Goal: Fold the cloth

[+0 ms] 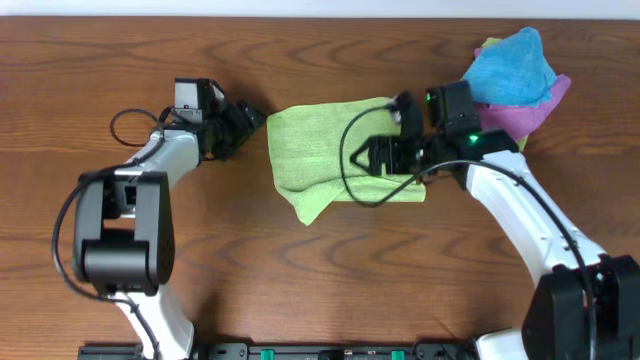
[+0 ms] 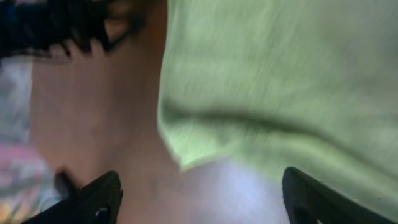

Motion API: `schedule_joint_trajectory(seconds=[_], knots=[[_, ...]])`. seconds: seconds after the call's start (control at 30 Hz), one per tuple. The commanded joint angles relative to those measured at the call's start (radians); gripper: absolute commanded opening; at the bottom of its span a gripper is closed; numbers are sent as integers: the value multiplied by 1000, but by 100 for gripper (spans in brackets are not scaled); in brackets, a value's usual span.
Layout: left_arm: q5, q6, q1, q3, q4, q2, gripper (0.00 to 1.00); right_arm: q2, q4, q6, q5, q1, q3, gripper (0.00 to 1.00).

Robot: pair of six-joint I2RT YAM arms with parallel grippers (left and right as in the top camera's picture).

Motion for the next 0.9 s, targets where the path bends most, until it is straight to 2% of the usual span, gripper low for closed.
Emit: schedule_joint_trajectory(seconds=[0.0, 0.17, 0.33, 0.5, 0.87], knots=[[14, 134, 2, 14, -87, -77, 89, -2, -55, -88, -62, 35, -24, 84], [-48, 186, 2, 14, -248, -128, 89, -3, 41, -58, -114, 81, -161, 83], [-59, 206, 2, 14, -367, -153, 87, -3, 280, 93, -160, 124, -315, 82], [-59, 206, 2, 14, -410, -162, 84, -3, 452, 203, -159, 158, -389, 79], [-51, 205, 2, 14, -417, -163, 85, 4, 500, 269, -26, 241, -401, 74]])
